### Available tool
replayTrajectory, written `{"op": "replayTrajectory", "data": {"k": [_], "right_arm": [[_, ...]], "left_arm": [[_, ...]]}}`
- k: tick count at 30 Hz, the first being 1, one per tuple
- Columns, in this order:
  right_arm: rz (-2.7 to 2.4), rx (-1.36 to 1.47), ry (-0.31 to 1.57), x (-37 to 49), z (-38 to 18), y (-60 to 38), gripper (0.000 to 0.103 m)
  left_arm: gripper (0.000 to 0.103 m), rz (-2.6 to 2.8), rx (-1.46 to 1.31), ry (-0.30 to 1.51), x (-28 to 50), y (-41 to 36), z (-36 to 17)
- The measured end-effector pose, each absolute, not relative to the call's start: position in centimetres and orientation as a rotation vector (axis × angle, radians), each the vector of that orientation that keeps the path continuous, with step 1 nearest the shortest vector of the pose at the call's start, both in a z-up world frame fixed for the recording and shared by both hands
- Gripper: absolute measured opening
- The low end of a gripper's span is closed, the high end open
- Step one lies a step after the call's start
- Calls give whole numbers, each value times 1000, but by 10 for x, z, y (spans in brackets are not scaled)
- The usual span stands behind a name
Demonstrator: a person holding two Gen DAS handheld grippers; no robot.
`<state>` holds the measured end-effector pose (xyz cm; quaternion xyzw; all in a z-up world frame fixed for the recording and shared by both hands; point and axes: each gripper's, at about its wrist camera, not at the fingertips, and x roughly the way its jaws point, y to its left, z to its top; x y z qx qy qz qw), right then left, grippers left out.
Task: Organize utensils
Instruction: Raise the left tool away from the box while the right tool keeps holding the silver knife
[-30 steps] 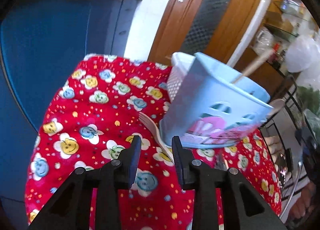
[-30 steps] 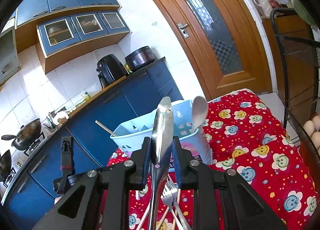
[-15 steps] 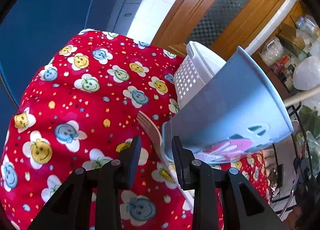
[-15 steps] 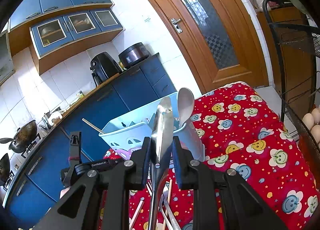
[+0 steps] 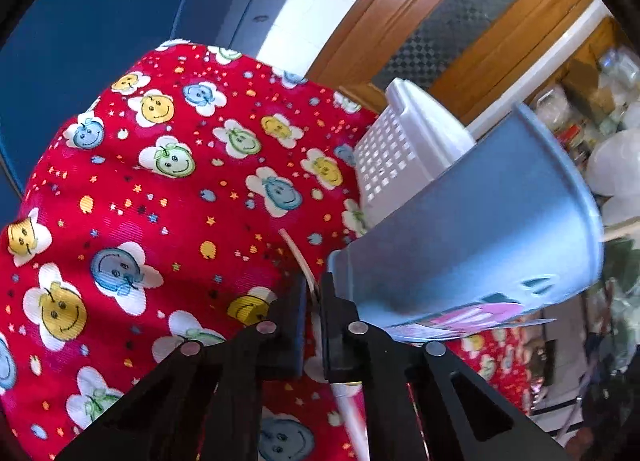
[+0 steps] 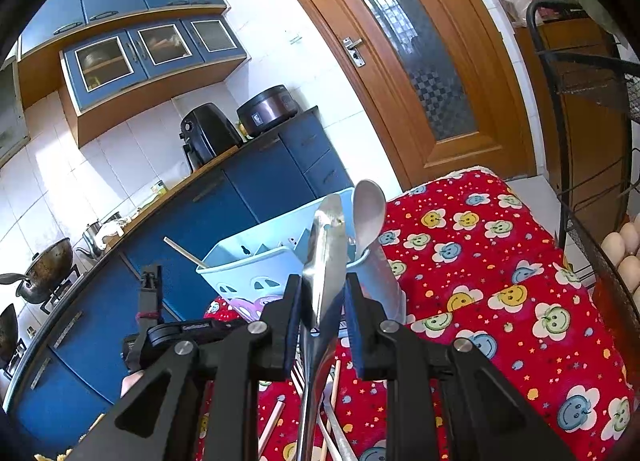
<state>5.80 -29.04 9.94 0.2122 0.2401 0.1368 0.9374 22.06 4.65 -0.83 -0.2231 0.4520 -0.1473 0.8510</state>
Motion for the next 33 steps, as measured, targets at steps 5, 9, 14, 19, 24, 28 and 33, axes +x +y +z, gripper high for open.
{"op": "replayTrajectory", "data": {"k": [5,9,14,19,24,28,33], "right_arm": [[276,418,471,55,106,-288,23],[278,408,457,54,113,-284,23],[281,399,438,51,119,-281,23],[286,396,435,50,121,-278,23],[285,389,428,49,125,-278,23],[280,381,423,52,128,-281,23],[268,373,407,61,136,-286,23]], "left_arm": [[3,-329,-490,865,194,51,13],[3,-345,-527,783,168,60,34],[3,-372,-524,648,137,66,76],[3,-407,-520,509,113,68,120],[3,-399,-462,417,112,57,152],[3,-409,-465,389,125,49,163],[3,-386,-421,349,140,34,171]]}}
